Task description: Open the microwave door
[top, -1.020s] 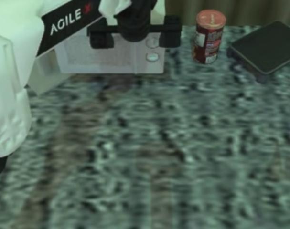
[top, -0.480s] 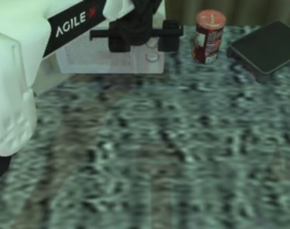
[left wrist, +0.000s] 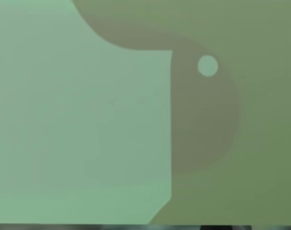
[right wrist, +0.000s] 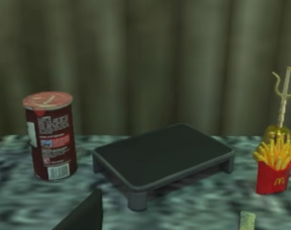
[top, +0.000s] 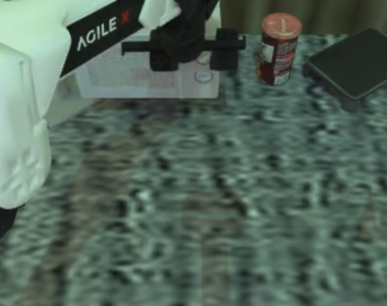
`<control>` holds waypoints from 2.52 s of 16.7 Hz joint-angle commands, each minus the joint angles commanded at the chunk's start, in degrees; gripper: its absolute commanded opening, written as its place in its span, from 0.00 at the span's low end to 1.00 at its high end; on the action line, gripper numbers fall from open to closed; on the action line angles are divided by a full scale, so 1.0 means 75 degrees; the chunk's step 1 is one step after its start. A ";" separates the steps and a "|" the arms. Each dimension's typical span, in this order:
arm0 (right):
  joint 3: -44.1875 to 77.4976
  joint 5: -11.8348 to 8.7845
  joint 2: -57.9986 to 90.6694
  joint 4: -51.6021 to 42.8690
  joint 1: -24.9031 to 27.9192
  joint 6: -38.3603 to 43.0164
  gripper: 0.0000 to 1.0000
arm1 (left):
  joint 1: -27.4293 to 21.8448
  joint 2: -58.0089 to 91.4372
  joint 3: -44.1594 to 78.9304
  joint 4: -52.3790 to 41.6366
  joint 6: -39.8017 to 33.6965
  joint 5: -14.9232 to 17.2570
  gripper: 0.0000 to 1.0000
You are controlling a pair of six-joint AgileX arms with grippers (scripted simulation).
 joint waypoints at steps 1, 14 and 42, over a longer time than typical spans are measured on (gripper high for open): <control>0.0000 0.0000 0.0000 0.0000 0.0000 0.0000 1.00 | 0.0000 0.0000 0.0000 0.0000 0.0000 0.0000 0.00; 0.0000 0.0000 0.0000 0.0000 0.0000 0.0000 1.00 | -0.0220 -0.0896 -0.1497 0.0544 -0.0211 -0.0111 0.00; 0.0000 0.0000 0.0000 0.0000 0.0000 0.0000 1.00 | -0.0200 -0.1265 -0.2203 0.0875 0.0194 0.0095 0.00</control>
